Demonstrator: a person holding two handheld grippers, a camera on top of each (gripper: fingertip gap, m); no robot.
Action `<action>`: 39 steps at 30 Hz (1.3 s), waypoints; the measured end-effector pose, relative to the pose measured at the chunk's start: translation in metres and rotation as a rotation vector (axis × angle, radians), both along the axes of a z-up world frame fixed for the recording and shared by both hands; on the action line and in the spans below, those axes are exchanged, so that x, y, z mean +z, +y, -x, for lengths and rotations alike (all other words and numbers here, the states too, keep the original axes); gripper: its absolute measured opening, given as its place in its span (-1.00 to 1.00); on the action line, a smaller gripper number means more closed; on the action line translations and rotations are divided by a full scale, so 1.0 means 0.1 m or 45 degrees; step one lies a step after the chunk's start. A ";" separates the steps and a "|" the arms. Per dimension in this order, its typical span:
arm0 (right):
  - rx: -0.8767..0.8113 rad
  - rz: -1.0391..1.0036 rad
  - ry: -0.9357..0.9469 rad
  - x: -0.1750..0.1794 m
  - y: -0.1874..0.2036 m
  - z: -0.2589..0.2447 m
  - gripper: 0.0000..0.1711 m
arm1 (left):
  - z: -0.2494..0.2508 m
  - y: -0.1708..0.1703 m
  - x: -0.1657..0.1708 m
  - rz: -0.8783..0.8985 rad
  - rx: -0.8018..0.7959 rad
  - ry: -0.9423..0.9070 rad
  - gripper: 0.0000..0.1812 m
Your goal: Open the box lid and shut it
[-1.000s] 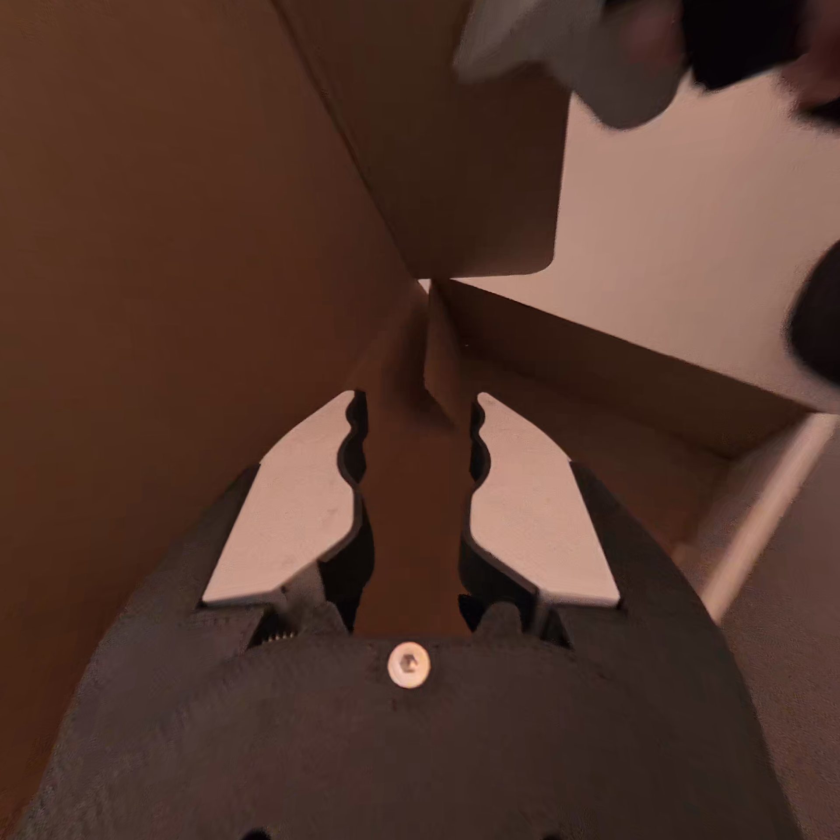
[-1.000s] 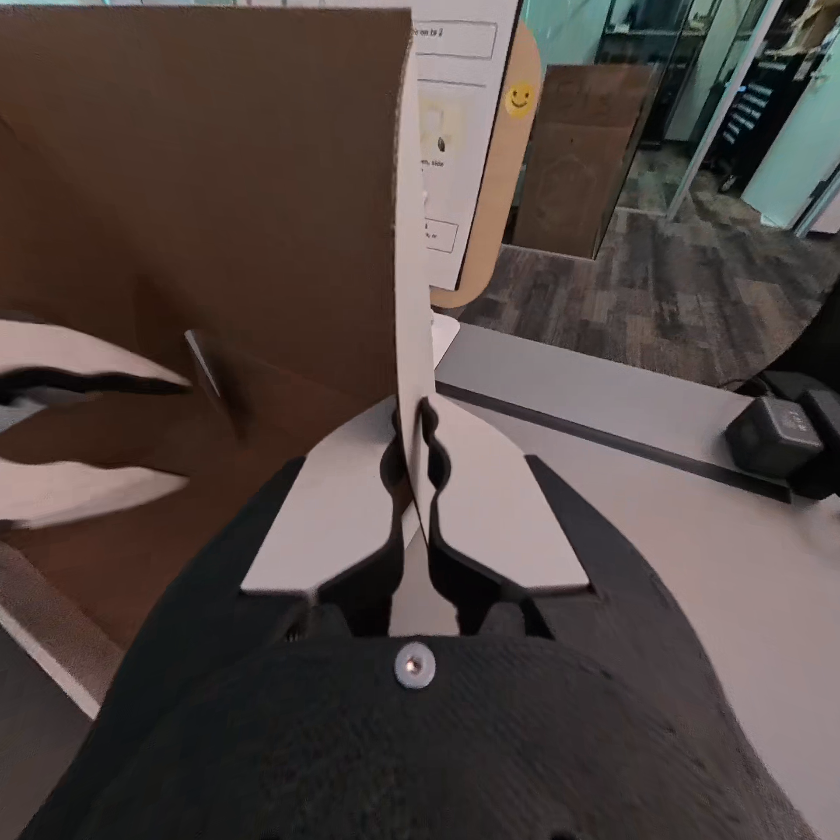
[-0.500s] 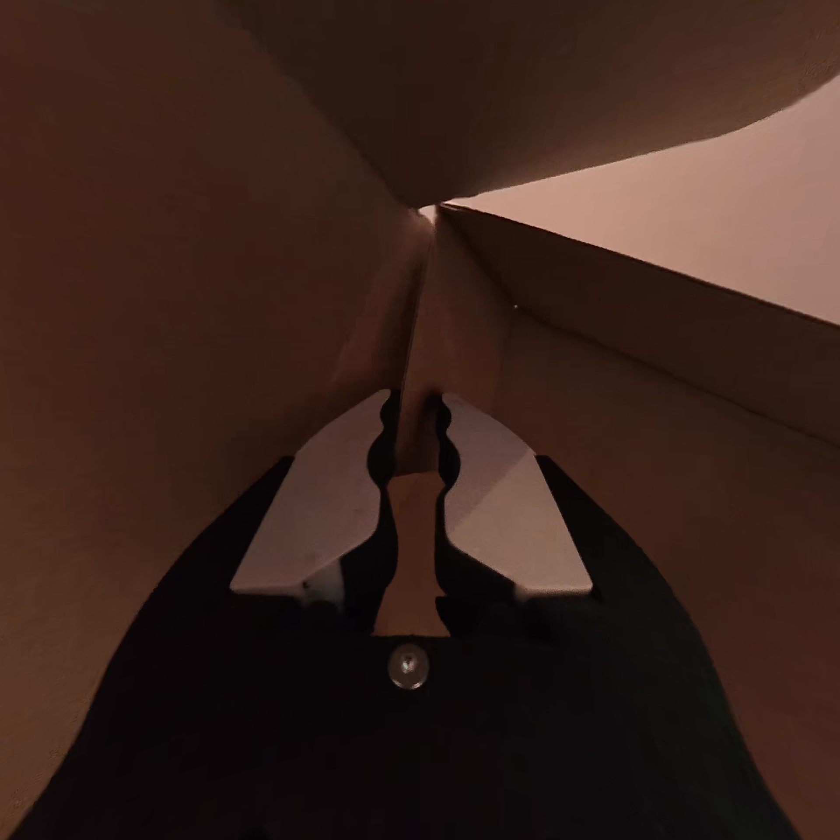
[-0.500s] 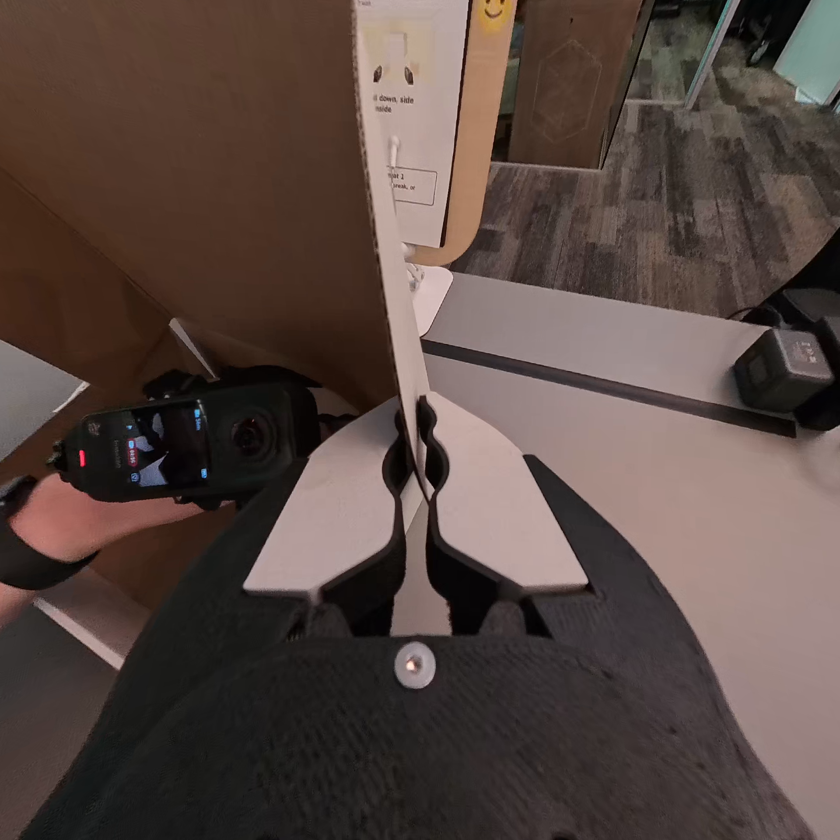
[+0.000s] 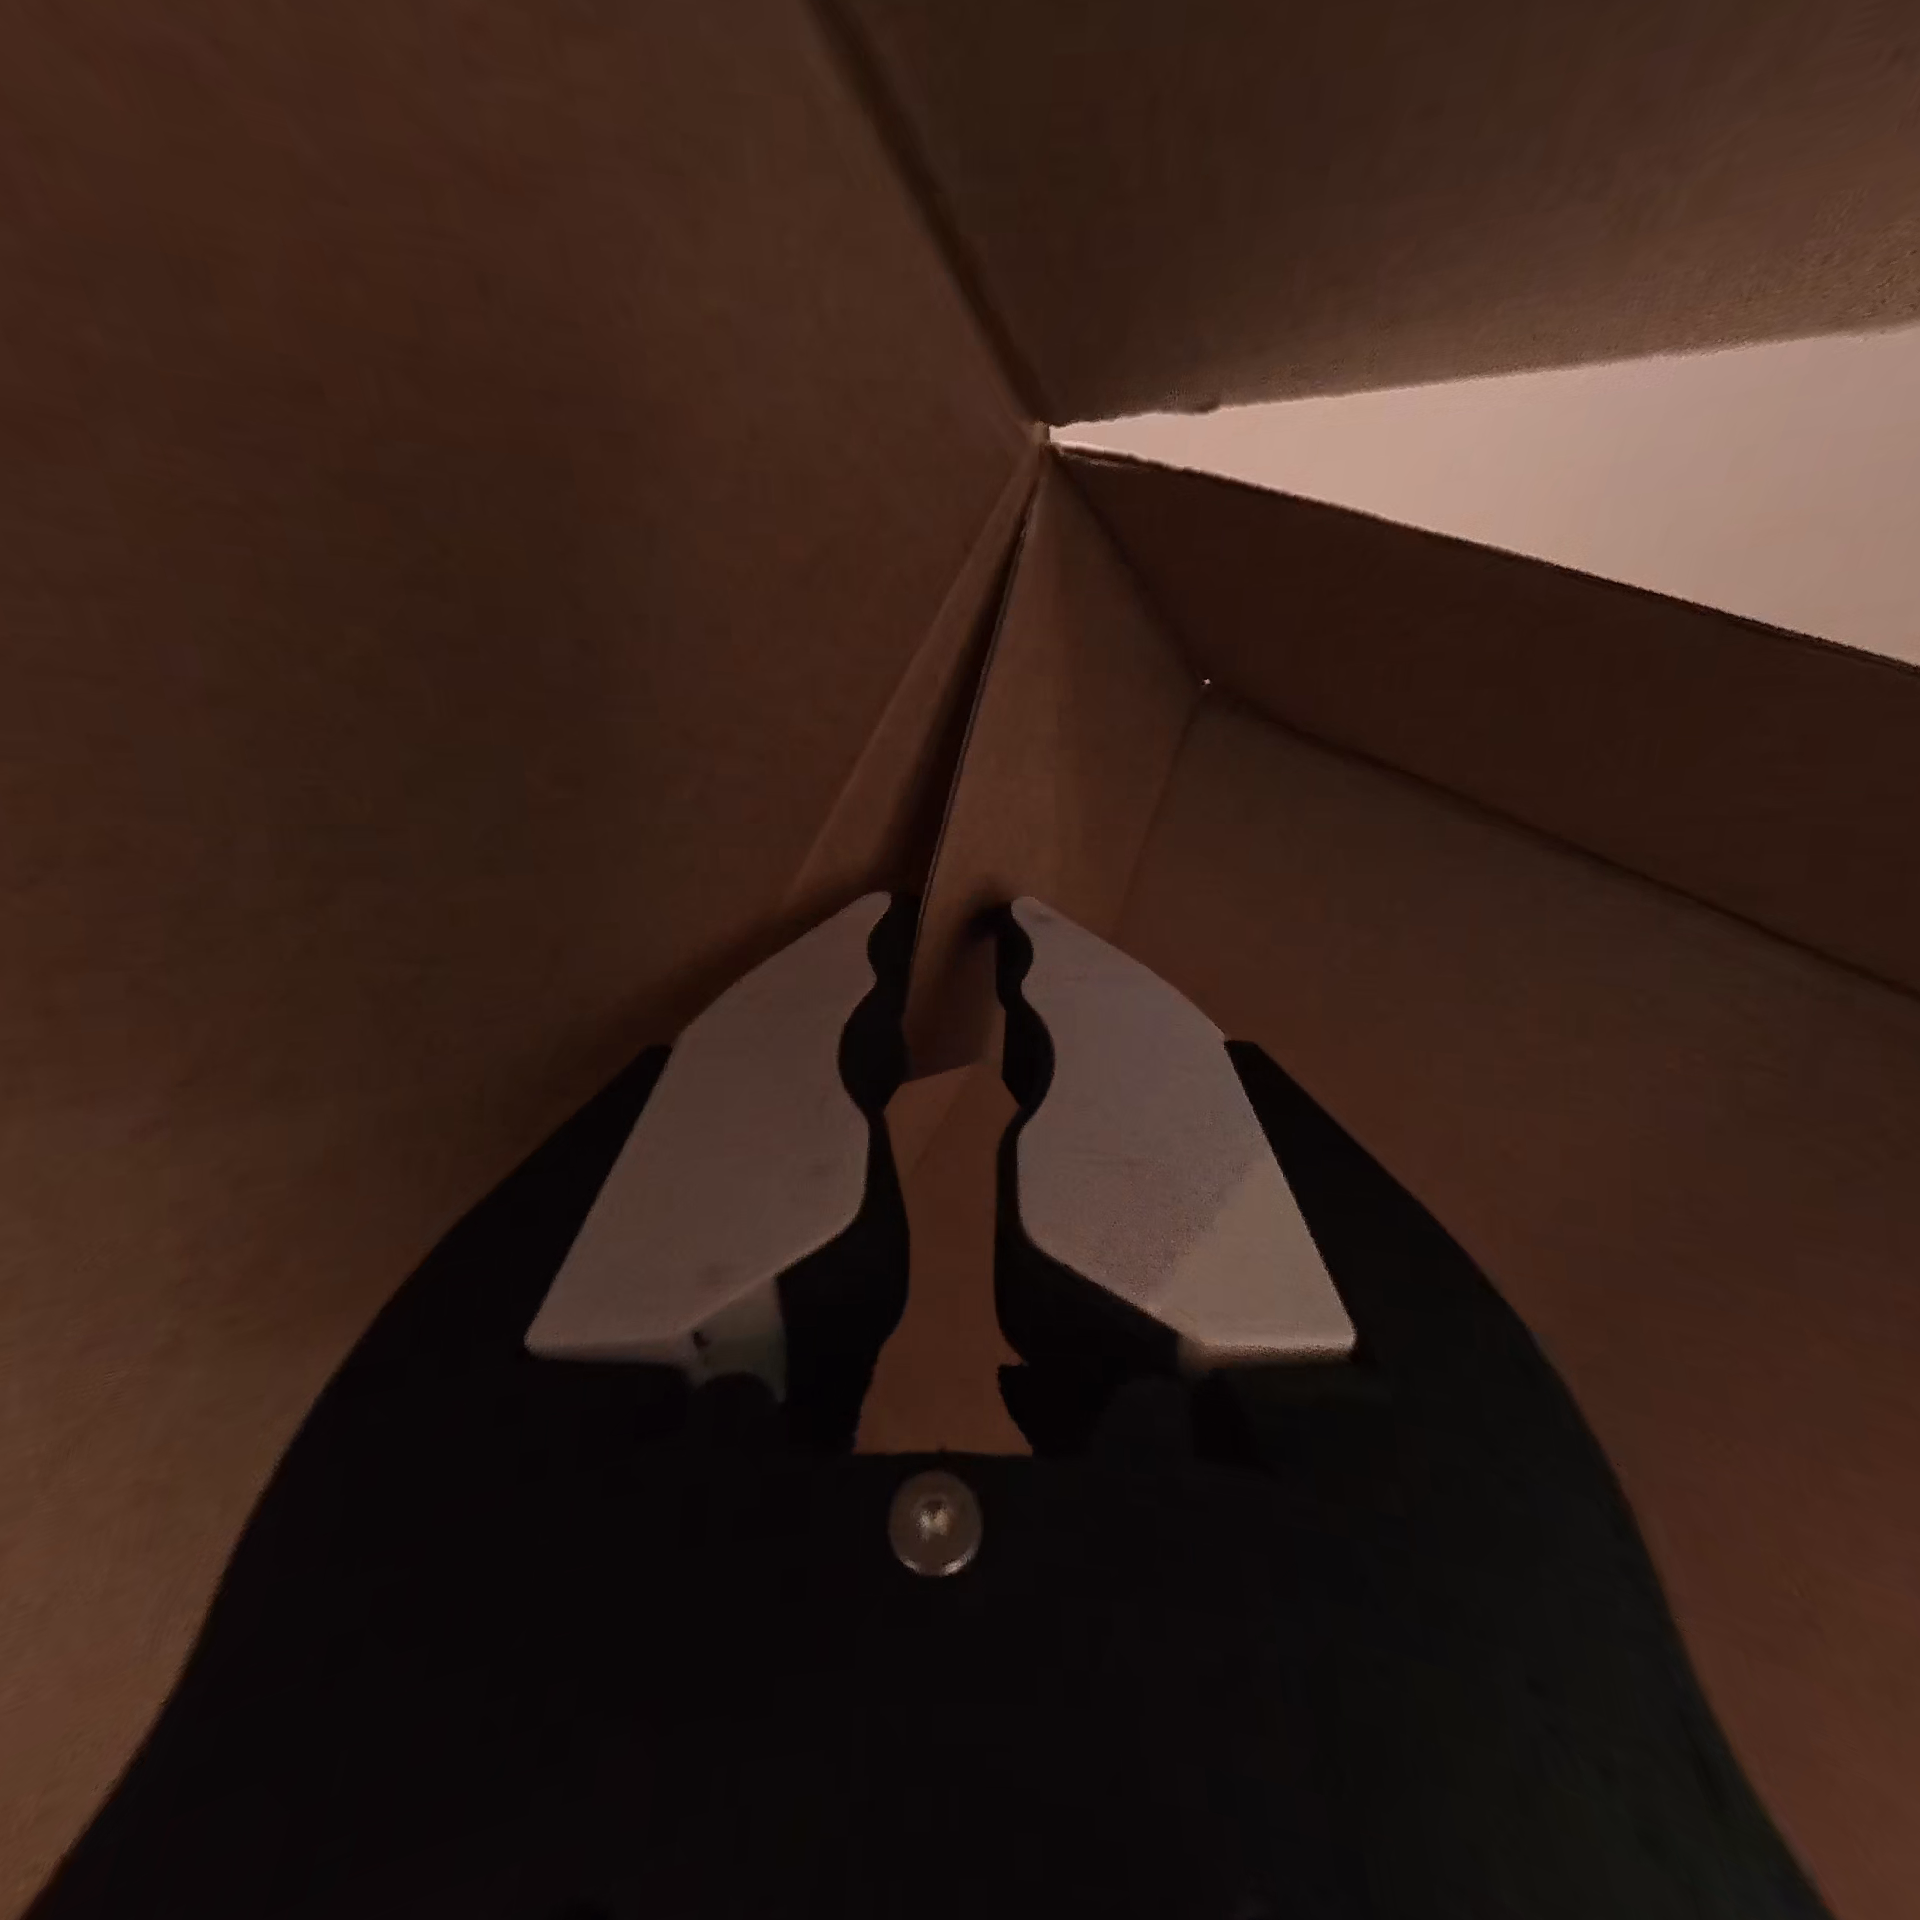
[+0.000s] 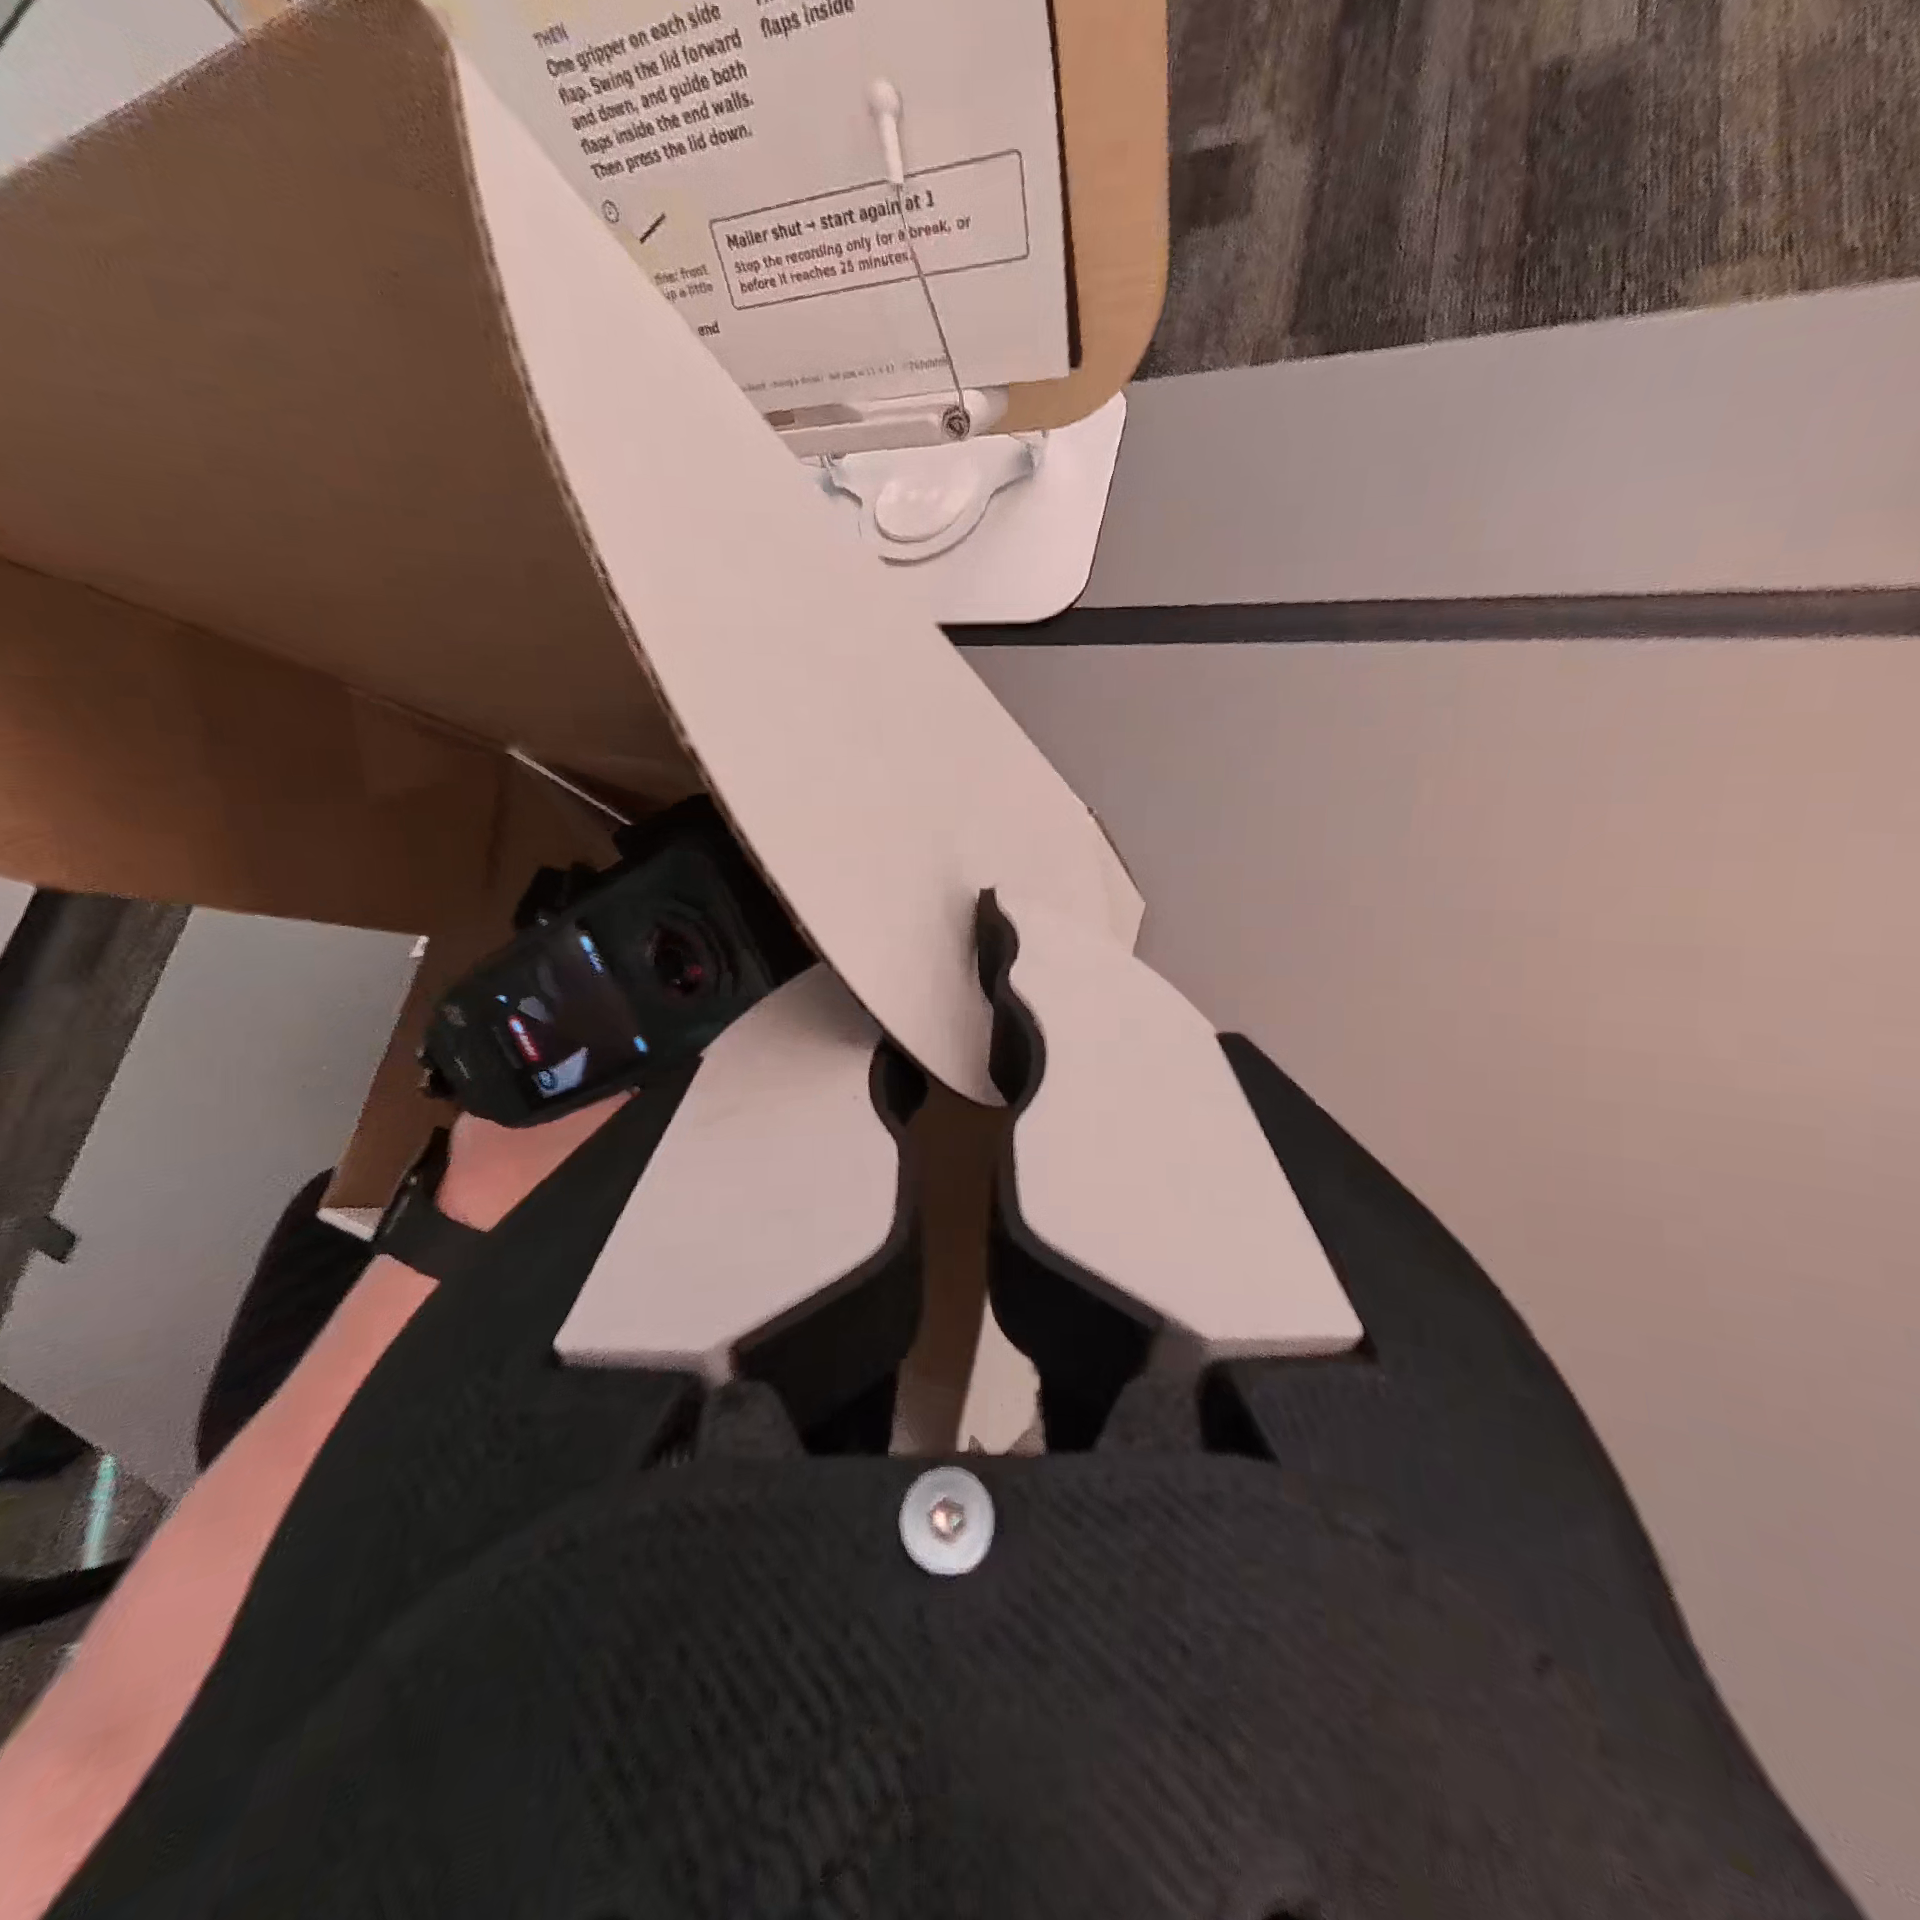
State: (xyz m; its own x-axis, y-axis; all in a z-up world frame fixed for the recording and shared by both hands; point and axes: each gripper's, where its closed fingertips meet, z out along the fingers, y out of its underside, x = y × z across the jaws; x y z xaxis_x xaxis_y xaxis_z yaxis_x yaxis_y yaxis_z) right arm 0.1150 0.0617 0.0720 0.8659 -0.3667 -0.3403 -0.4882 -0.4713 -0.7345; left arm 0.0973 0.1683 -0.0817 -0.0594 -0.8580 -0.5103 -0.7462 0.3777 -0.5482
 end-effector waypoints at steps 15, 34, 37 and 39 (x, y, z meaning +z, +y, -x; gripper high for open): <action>-0.145 0.014 0.050 -0.12 0.15 0.31 -0.77 | -0.02 0.01 -0.05 0.047 -0.023 -0.034 -0.84; -0.183 -0.359 0.089 -0.38 0.07 0.22 -0.77 | 0.13 -0.26 0.54 -0.018 -0.220 -0.138 -0.78; -0.193 -0.392 0.115 -0.37 0.06 0.22 -0.77 | 0.04 -0.30 0.40 -0.014 -0.189 -0.116 -0.74; -0.188 -0.392 0.102 -0.37 0.06 0.22 -0.78 | 0.00 -0.21 0.31 -0.027 -0.099 -0.083 -0.69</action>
